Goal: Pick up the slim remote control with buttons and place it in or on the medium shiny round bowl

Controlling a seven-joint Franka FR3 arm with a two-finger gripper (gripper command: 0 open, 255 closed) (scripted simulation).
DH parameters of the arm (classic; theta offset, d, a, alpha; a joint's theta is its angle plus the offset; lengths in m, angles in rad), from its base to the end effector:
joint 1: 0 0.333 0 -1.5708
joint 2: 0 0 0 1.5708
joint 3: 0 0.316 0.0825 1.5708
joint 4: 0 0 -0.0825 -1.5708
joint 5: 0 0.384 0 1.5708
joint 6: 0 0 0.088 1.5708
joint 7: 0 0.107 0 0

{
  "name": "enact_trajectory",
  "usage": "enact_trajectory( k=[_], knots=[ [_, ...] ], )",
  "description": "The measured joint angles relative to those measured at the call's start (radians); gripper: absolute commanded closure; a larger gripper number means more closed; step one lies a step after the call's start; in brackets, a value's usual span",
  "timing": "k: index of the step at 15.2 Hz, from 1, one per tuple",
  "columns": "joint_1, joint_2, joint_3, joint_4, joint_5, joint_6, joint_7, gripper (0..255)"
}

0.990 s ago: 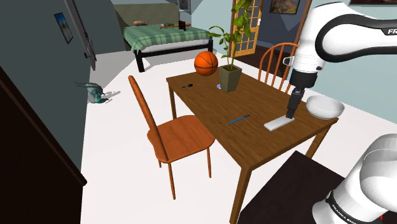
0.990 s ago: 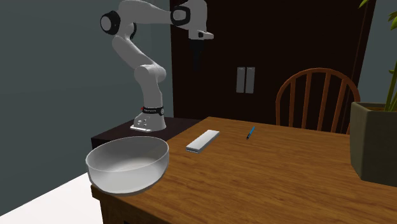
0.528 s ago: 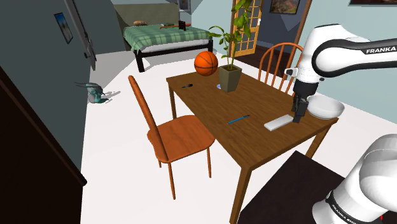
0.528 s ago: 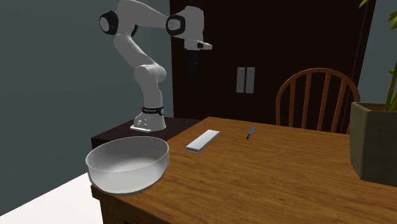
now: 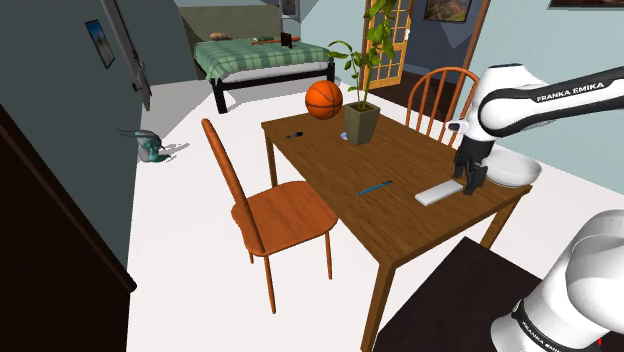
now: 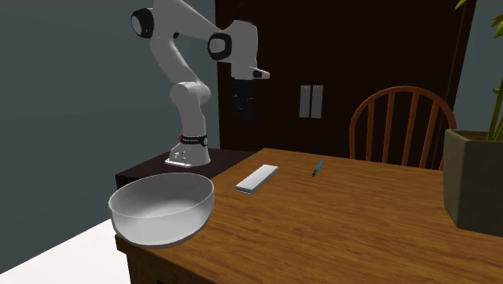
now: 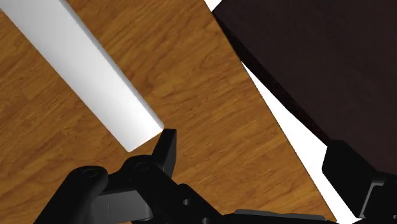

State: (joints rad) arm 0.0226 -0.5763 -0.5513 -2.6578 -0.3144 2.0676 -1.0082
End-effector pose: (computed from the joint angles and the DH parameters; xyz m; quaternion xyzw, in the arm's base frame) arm 0.3139 -0.1900 0.3884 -0.9344 -0.3550 0.0159 0.0268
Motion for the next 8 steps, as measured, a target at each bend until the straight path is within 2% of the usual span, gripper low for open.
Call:
enact_trajectory(
  k=[5,8],
  knots=[
    [0.087,0.222,-0.162,0.074,0.023,0.172,-0.259,0],
    [0.155,0.373,-0.261,0.131,0.105,0.267,-0.451,0]
  ],
)
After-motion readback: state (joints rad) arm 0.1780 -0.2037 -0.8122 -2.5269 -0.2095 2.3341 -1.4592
